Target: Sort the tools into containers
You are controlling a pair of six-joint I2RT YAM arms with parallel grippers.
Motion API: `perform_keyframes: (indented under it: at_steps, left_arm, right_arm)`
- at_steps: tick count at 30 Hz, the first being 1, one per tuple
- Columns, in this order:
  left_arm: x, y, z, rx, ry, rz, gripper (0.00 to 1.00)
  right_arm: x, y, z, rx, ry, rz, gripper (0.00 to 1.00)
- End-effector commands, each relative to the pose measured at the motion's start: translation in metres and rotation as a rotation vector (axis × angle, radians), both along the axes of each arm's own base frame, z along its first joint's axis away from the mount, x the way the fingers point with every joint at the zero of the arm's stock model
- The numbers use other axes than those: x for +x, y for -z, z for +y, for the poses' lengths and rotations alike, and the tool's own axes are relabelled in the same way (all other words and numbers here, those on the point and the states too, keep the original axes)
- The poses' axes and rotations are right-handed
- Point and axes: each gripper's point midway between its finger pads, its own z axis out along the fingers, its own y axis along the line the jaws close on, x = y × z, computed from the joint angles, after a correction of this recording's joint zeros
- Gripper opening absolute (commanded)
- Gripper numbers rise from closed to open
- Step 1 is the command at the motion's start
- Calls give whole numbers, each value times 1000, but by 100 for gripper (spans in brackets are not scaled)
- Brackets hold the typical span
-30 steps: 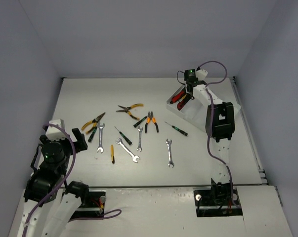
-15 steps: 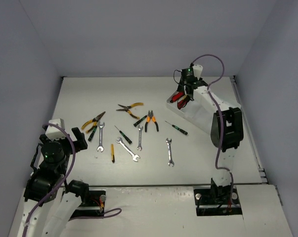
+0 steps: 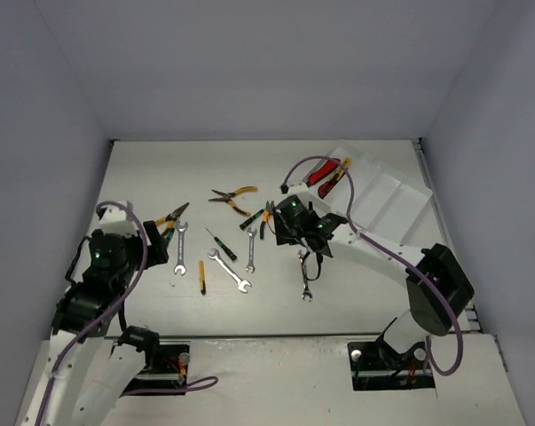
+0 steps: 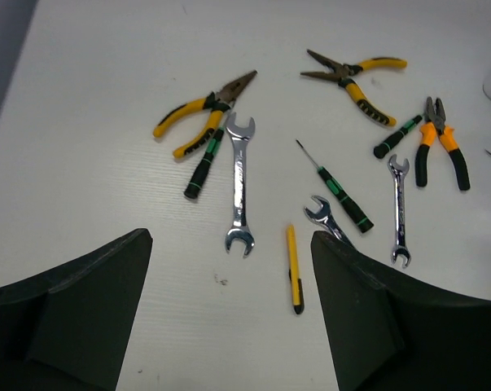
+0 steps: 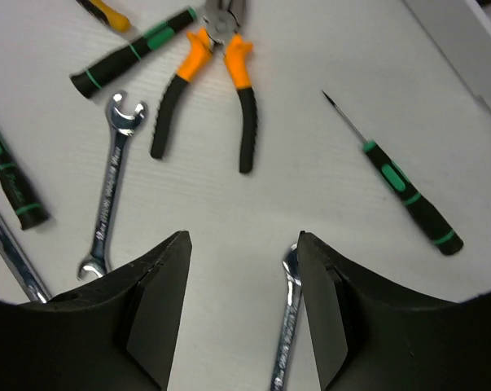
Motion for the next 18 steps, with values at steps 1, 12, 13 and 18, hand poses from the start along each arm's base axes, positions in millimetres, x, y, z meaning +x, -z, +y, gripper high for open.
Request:
perform_keyframes:
  at_steps: [1, 12, 13, 18]
  left_arm:
    - [22, 14, -48, -190, 100, 136, 75]
    - [37, 105, -97, -100, 47, 443, 69]
    - [39, 114, -99, -93, 41, 463, 68]
    - [43, 146, -98, -43, 20, 532, 60]
  right_arm:
    - [-11, -45, -21, 139, 77, -116, 52]
    - [-53, -55, -57, 234, 78, -167, 52]
    - [-55, -54, -59, 236, 78, -168, 53]
    - [-62, -55, -68, 246, 84, -183, 53]
